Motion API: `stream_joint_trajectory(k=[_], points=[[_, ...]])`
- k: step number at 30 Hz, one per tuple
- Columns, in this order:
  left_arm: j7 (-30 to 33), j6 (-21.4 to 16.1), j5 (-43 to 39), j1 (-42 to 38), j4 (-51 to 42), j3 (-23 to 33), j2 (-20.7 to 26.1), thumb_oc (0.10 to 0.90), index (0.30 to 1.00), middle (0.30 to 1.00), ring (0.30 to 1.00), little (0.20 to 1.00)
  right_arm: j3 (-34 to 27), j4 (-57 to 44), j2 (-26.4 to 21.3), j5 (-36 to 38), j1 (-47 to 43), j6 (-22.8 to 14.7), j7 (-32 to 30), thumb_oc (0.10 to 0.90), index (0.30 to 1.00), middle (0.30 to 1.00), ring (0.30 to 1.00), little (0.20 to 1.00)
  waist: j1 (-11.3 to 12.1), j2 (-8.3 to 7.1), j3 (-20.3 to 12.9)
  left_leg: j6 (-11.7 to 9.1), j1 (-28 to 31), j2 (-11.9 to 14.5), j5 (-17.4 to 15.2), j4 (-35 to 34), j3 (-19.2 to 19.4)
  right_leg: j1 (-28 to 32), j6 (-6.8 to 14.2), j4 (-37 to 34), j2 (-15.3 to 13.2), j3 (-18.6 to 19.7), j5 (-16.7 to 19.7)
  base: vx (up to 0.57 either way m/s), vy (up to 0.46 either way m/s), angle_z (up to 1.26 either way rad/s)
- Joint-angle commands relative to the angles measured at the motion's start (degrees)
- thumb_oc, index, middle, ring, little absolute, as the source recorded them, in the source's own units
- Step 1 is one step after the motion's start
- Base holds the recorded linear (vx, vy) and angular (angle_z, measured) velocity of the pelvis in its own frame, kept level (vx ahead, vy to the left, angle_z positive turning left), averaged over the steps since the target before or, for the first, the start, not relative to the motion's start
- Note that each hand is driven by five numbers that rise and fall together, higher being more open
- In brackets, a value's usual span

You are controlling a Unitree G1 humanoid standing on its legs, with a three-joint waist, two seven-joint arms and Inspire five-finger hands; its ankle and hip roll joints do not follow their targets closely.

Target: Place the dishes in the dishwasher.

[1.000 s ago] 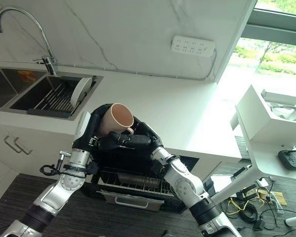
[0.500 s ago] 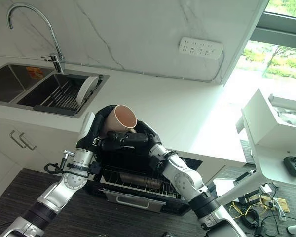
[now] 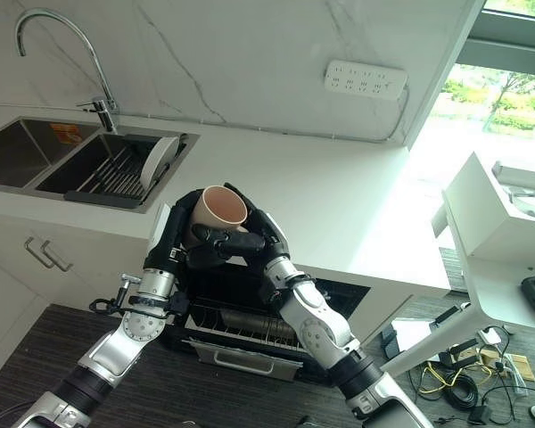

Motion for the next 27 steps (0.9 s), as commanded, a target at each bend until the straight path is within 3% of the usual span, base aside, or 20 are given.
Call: stream_joint_trajectory(k=[1,4,5,6,7,13,21,22,23,27], points=[[-2.31,-5.39,-0.17,-6.54,-5.8,-7.07,-0.97,0.4,0.3,0.3,0.3,0.3,-2.53,-8.91,8.85,3.87,-12.97,-7.02,5.72,0.8,0.9,0.9,0.9,0.9,1.0,-1.06,-2.14,1.35,0.83,0.76,-4.02,2.38,-3.16,2.88,5.98,0.76,-4.17,0.76,-3.59,0.0,0.0,0.0],[-2.44,-5.37,0.82,-7.16,-5.95,-8.08,-1.07,0.4,0.3,0.3,0.3,0.3,-1.39,-8.57,8.61,5.1,-13.66,-4.8,7.74,0.8,0.9,0.9,0.9,0.9,1.16,-1.18,-2.24,1.4,0.66,0.66,-3.97,2.38,-3.28,2.88,6.06,0.76,-4.24,0.53,-3.57,0.0,-0.004,0.03],[-2.51,-5.18,1.38,-7.44,-6.07,-8.4,-0.9,0.4,0.3,0.3,0.3,0.3,-0.96,-8.15,8.46,6.13,-13.79,-3.49,8.99,0.601,0.601,0.601,0.601,0.601,1.19,-1.21,-2.28,1.41,0.6,0.68,-3.92,2.38,-3.31,2.86,6.09,0.76,-4.25,0.46,-3.54,0.0,-0.005,0.05],[-2.41,-5.18,1.54,-7.55,-6.12,-8.59,-0.84,0.4,0.3,0.3,0.3,0.3,-0.62,-7.91,8.3,6.42,-13.89,-2.95,9.83,0.522,0.484,0.484,0.484,0.484,1.23,-1.25,-2.3,1.42,0.59,0.72,-3.88,2.38,-3.31,2.9,6.08,0.76,-4.26,0.38,-3.55,0.0,-0.005,0.06],[-2.25,-5.28,1.96,-7.76,-5.99,-8.82,-0.78,0.4,0.3,0.3,0.3,0.3,-0.06,-7.63,8.18,7.09,-13.9,-3.22,10.65,0.4,0.3,0.3,0.3,0.3,1.27,-1.27,-2.3,1.44,0.57,0.75,-3.83,2.38,-3.31,2.93,6.08,0.76,-4.27,0.33,-3.55,0.0,-0.004,0.08],[-2.45,-5.69,2.32,-8.37,-5.15,-9.81,-0.6,0.4,0.3,0.3,0.3,0.3,1.04,-8.07,7.32,5.47,-13.79,-3.85,13.27,0.4,0.3,0.3,0.3,0.3,1.23,-1.45,-2.44,1.44,0.44,0.79,-3.67,2.38,-3.41,2.91,6.16,0.76,-4.35,0.07,-3.36,0.0,-0.001,0.02],[-3.78,-4.86,4.79,-9.6,-3.22,-12.15,-0.9,0.4,0.3,0.3,0.3,0.3,2.1,-6.42,9.07,10.84,-13.73,-3.12,12.37,0.4,0.3,0.3,0.3,0.3,1.11,-1.2,-2.47,1.57,0.31,0.97,-3.48,2.38,-3.49,2.98,6.18,0.76,-4.3,-0.06,-3.28,0.0,0.0,0.0],[-4.01,-4.79,4.61,-9.79,-2.95,-12.59,-0.92,0.584,0.575,0.575,0.575,0.575,2.09,-6.26,9.36,11.79,-13.63,-3.05,12.29,0.4,0.3,0.3,0.3,0.3,1.05,-1.18,-2.5,1.59,0.27,0.96,-3.47,2.38,-3.48,2.96,6.22,0.76,-4.32,-0.09,-3.25,0.0,0.0,0.0],[-4.11,-5.02,4.8,-9.84,-2.78,-12.95,-0.95,0.8,0.9,0.9,0.9,0.9,2.13,-6.05,9.54,12.53,-13.57,-3.05,12.33,0.4,0.3,0.3,0.3,0.3,0.99,-1.16,-2.53,1.57,0.24,1.04,-3.43,2.38,-3.42,2.95,6.24,0.76,-4.32,-0.12,-3.27,0.0,0.0,0.0],[-6.95,-4.04,5.88,-10.88,-2.52,-14.59,-0.7,0.8,0.9,0.9,0.9,0.9,2.44,-6.23,9.87,12.22,-13.46,-3.8,11.07,0.4,0.3,0.3,0.3,0.3,0.58,-0.93,-2.52,1.55,0.18,1.34,-3.36,2.38,-3.03,2.77,6.36,0.76,-4.38,-0.12,-3.18,-0.01,0.004,0.04]])
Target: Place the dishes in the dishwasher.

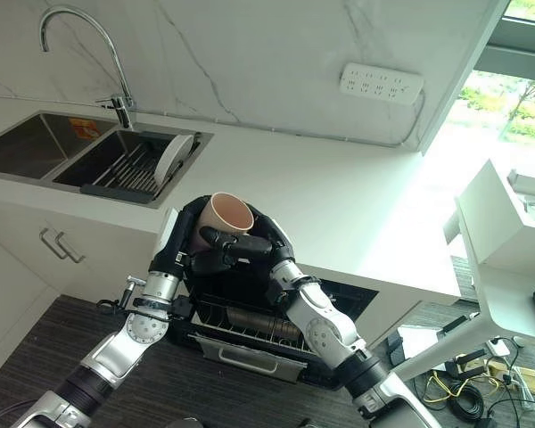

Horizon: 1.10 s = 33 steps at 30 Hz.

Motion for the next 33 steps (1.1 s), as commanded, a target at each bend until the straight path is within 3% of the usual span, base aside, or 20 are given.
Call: stream_joint_trajectory(k=[1,3,5,6,9,13,15,18,21,25,28,31,33], points=[[-7.41,-4.28,4.57,-9.99,-3.34,-11.63,-1.29,0.8,0.9,0.9,0.9,0.9,2.01,-9.14,11.98,7.25,-13.2,-5.45,7.77,0.4,0.3,0.3,0.3,0.3,-0.78,-0.8,-2.5,1.4,2.15,1.19,-3.25,0.63,-1.2,2.92,6.63,0.16,-3.97,1.26,-3.02,-0.01,0.011,0.04],[-10.2,-3.95,2.81,-10.23,-3.34,-12.26,-1.14,0.8,0.9,0.9,0.9,0.9,1.92,-8.91,11.77,6.01,-13.05,-6.52,6.41,0.4,0.3,0.3,0.3,0.3,-0.94,-0.67,-2.55,1.46,2.14,1.19,-3.27,0.63,-1.09,2.82,6.69,0.16,-3.97,1.28,-2.95,0.0,0.0,0.0],[-16.87,-3.2,-0.79,-10.18,-3.75,-13.06,-0.82,0.8,0.9,0.9,0.9,0.9,0.95,-8.76,11.12,4.34,-13.01,-8.14,3.91,0.4,0.3,0.3,0.3,0.3,-1.28,-0.45,-2.57,1.51,2.18,1.31,-3.27,0.63,-0.79,2.69,6.8,0.16,-4.01,1.32,-2.84,0.0,0.0,0.0],[-25.15,-1.14,-5.67,-9.63,-4.9,-13.65,-0.61,0.8,0.9,0.9,0.9,0.9,-0.39,-8.48,10.55,4.84,-12.98,-9.28,2.03,0.4,0.3,0.3,0.3,0.3,-1.55,-0.18,-2.54,1.51,2.19,1.53,-3.14,0.63,-0.41,2.7,6.81,0.16,-4.06,1.27,-2.83,0.0,0.0,0.0],[-29.98,3.18,-7.36,-8.99,-7.81,-14.5,0.57,0.8,0.9,0.9,0.9,0.9,-2.06,-7.57,9.77,5.14,-12.75,-11.62,-0.28,0.4,0.3,0.3,0.3,0.3,-1.74,0.31,-2.42,1.53,2.18,1.65,-3.01,0.63,-0.11,2.64,7.03,0.16,-4.18,1.16,-2.72,0.0,0.0,0.0],[-43.46,10.07,-12.01,-7.37,-13.14,-13.24,3.18,0.8,0.9,0.9,0.9,0.9,-5.46,-8.3,7.41,7.93,-10.24,-15.01,-3.27,0.4,0.3,0.3,0.3,0.3,-2.0,0.95,-2.34,1.72,2.04,1.92,-2.67,0.63,0.67,2.5,7.29,0.16,-4.5,0.67,-2.28,0.0,0.0,0.0],[-46.58,12.8,-15.07,-6.71,-14.92,-12.07,6.02,0.8,0.9,0.9,0.9,0.9,-7.45,-8.36,5.96,9.22,-9.55,-17.16,-4.49,0.4,0.3,0.3,0.3,0.3,-2.08,1.26,-2.41,1.64,2.02,2.22,-2.42,0.63,1.24,2.53,7.39,0.16,-4.6,0.28,-2.13,0.0,0.0,0.0],[-46.22,12.73,-13.77,-6.7,-16.05,-9.54,9.87,0.8,0.9,0.9,0.9,0.9,-9.54,-9.13,4.39,10.38,-8.42,-18.65,-5.1,0.4,0.3,0.3,0.3,0.3,-2.03,1.59,-2.27,1.52,2.39,2.52,-2.56,0.63,1.75,2.92,7.54,0.16,-4.78,-0.23,-2.1,0.01,0.003,0.05],[-42.98,10.35,-8.73,-5.17,-18.19,-2.89,15.33,0.8,0.9,0.9,0.9,0.9,-12.74,-11.08,2.44,13.99,-5.63,-19.69,-5.34,0.4,0.3,0.3,0.3,0.3,-1.54,1.59,-2.38,1.47,2.13,2.66,-2.43,0.63,1.99,2.89,7.45,0.16,-4.96,-0.74,-1.99,0.0,-0.006,0.07],[-42.78,7.63,-9.04,-0.78,-20.3,6.64,19.75,0.8,0.9,0.9,0.9,0.9,-15.91,-13.21,2.01,19.12,-0.93,-20.12,-3.94,0.4,0.3,0.3,0.3,0.3,-0.64,1.59,-2.56,1.46,1.63,2.64,-2.33,0.63,1.48,2.82,7.38,0.16,-4.92,-1.12,-2.03,0.0,-0.011,0.14],[-39.45,4.3,-6.6,1.95,-20.64,11.42,21.88,0.8,0.9,0.9,0.9,0.9,-17.08,-13.79,2.25,20.98,1.46,-21.7,-3.09,0.4,0.3,0.3,0.3,0.3,-0.09,1.67,-2.55,1.43,1.36,2.57,-2.23,0.63,0.93,2.92,7.33,0.16,-4.87,-1.41,-2.06,0.01,-0.004,0.08],[-37.15,3.1,-5.08,3.59,-21.13,14.07,22.51,0.8,0.9,0.9,0.9,0.9,-17.77,-14.2,2.32,21.03,2.53,-22.58,-3.6,0.4,0.3,0.3,0.3,0.3,0.17,1.68,-2.62,1.41,1.07,2.61,-2.13,0.63,0.72,2.96,7.31,0.16,-4.84,-1.55,-2.24,0.0,-0.002,0.1],[-32.4,2.57,-2.82,5.34,-21.41,16.71,23.36,0.8,0.9,0.9,0.9,0.9,-18.67,-14.34,2.25,21.67,3.78,-23.33,-3.66,0.4,0.3,0.3,0.3,0.3,0.38,1.77,-2.65,1.35,0.96,2.63,-2.12,0.63,0.46,3.05,7.32,0.16,-4.76,-1.62,-2.39,0.01,0.003,0.11]])
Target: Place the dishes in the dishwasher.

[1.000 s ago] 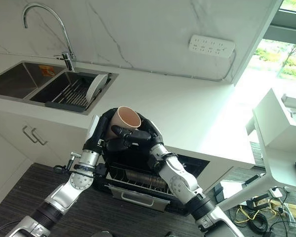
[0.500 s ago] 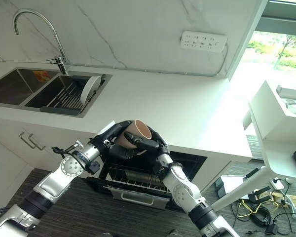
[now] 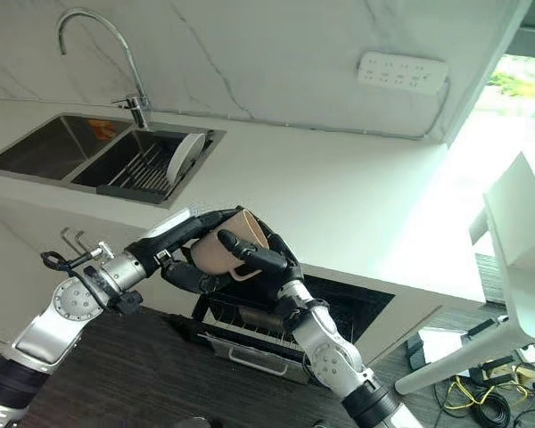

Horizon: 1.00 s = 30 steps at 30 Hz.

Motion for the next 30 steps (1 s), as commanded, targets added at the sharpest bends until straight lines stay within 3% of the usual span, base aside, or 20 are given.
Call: stream_joint_trajectory(k=[1,4,6,9,14,18,24,30], points=[[12.68,-6.07,5.38,3.86,-3.8,6.39,6.42,0.8,0.9,0.9,0.9,0.9,-19.61,-6.75,3.81,9.2,-5.25,-18.37,-0.49,0.4,0.3,0.3,0.3,0.3,1.22,-1.54,-2.06,1.23,3.75,2.83,-1.95,0.41,2.59,2.98,7.1,-1.05,-3.63,1.6,-1.34,0.0,0.0,0.0],[19.82,-8.01,8.37,6.96,-3.4,10.78,6.31,0.8,0.9,0.9,0.9,0.9,-20.69,-7.4,4.12,9.35,-3.43,-19.02,-0.15,0.4,0.3,0.3,0.3,0.3,1.42,-1.52,-2.15,1.18,3.59,2.89,-1.86,0.41,2.31,2.97,7.04,-1.05,-3.45,1.62,-1.51,0.0,0.0,0.0],[28.69,-10.94,10.86,11.04,-2.77,15.5,5.29,0.8,0.9,0.9,0.9,0.9,-21.85,-8.92,4.55,9.15,-1.72,-18.94,-0.32,0.4,0.3,0.3,0.3,0.3,1.69,-1.55,-2.05,1.16,3.48,2.87,-1.91,0.41,1.96,2.93,6.9,-1.05,-3.27,1.79,-1.77,0.0,0.0,0.0],[35.95,-13.52,13.17,13.81,-1.84,18.28,3.51,0.8,0.9,0.9,0.9,0.9,-21.74,-9.76,5.21,9.77,-1.27,-18.58,-0.24,0.4,0.3,0.3,0.3,0.3,1.87,-1.63,-2.11,1.03,3.35,2.7,-2.03,0.41,1.51,2.89,6.74,-1.05,-3.18,2.11,-2.03,0.0,0.0,0.0],[45.72,-13.66,14.89,14.76,-1.13,18.51,-0.77,0.8,0.9,0.9,0.9,0.9,-20.37,-9.79,6.38,10.04,-1.87,-19.17,-0.35,0.4,0.3,0.3,0.3,0.3,2.39,-1.9,-2.12,1.2,3.22,1.53,-2.56,0.41,-0.12,2.86,6.6,-1.05,-3.14,3.2,-2.3,0.0,-0.005,-0.02],[55.95,-12.39,16.16,13.43,-0.71,17.16,-7.02,0.8,0.9,0.9,0.9,0.9,-19.58,-9.88,7.54,9.42,-2.26,-20.0,-1.77,0.4,0.3,0.3,0.3,0.3,2.15,-2.76,-2.44,1.33,2.91,0.68,-2.56,0.41,-0.83,2.46,6.17,-1.05,-2.87,4.16,-2.27,0.01,-0.023,-0.12],[60.64,-11.6,18.04,11.82,-1.25,15.37,-10.03,0.8,0.9,0.9,0.9,0.9,-19.76,-10.17,7.39,10.16,-1.67,-20.05,-2.17,0.4,0.3,0.3,0.3,0.3,1.16,-3.11,-2.4,0.95,3.06,1.58,-2.52,0.41,-0.23,2.71,5.92,-1.05,-2.38,4.47,-2.8,-0.01,-0.005,-0.04],[60.65,-10.02,19.14,10.78,-1.09,13.83,-10.86,0.8,0.9,0.9,0.9,0.9,-20.37,-9.4,7.14,10.92,-2.16,-20.22,-2.24,0.4,0.3,0.3,0.3,0.3,0.75,-2.82,-2.52,0.08,2.27,3.0,-1.99,0.41,-0.84,3.26,5.88,-1.05,-1.93,4.17,-3.41,0.0,-0.001,0.03]])
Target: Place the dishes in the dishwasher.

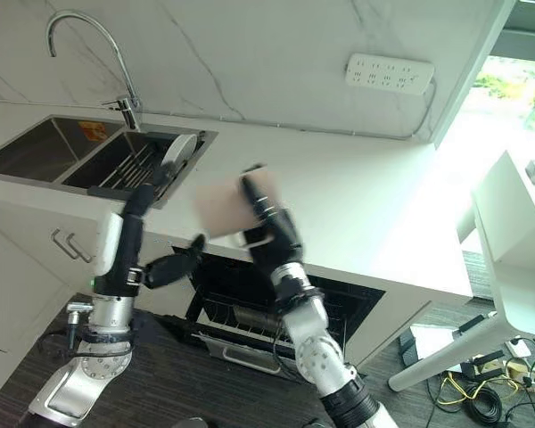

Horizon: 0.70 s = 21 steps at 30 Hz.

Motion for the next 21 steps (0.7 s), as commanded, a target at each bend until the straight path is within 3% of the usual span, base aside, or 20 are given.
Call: stream_joint_trajectory(k=[1,10,16,19,21], points=[[6.74,-0.41,-1.49,-4.39,-1.99,6.94,3.74,0.8,0.9,0.9,0.9,0.9,-9.02,-3.46,-1.09,0.39,-2.28,-7.35,1.75,0.4,0.3,0.3,0.3,0.3,0.73,-1.49,-2.29,0.45,1.87,2.58,-1.99,-0.15,-1.16,5.25,6.28,-3.18,-2.23,2.66,-2.35,-0.01,0.005,0.08],[10.49,3.01,1.47,-2.41,-1.43,10.61,6.39,0.8,0.9,0.9,0.9,0.9,-10.33,-3.11,-1.92,0.7,-1.1,-8.37,1.88,0.4,0.3,0.3,0.3,0.3,0.92,-1.09,-2.45,-0.19,1.29,3.31,-1.31,-0.15,-1.55,5.77,6.17,-3.18,-1.99,2.57,-2.96,0.0,0.001,0.01],[9.93,0.75,-0.86,-0.38,-0.98,14.31,8.09,0.8,0.9,0.9,0.9,0.9,-10.12,-3.6,-2.17,0.03,-0.09,-7.27,1.83,0.4,0.3,0.3,0.3,0.3,1.19,-0.93,-2.39,-0.32,1.07,3.24,-1.03,-0.15,-1.66,5.8,6.09,-3.18,-1.84,2.79,-3.17,0.01,0.003,0.0],[4.72,-3.38,-3.25,0.05,-0.92,14.18,7.85,0.8,0.9,0.9,0.9,0.9,-9.58,-3.66,-2.12,-1.68,0.82,-3.52,3.0,0.4,0.3,0.3,0.3,0.3,1.07,-0.9,-2.3,-0.28,1.06,3.07,-0.97,-0.15,-1.63,5.75,6.0,-3.18,-1.69,3.14,-3.25,0.04,0.033,0.01],[-6.1,-8.08,-8.81,0.31,-1.21,13.41,7.5,0.8,0.9,0.9,0.9,0.9,-9.26,-4.17,-2.16,-2.71,2.17,-0.17,3.99,0.4,0.3,0.3,0.3,0.3,0.78,-0.85,-2.12,-0.12,1.04,2.93,-1.02,-0.15,-1.52,5.57,6.05,-3.18,-1.61,3.43,-3.22,0.02,0.032,0.0]])
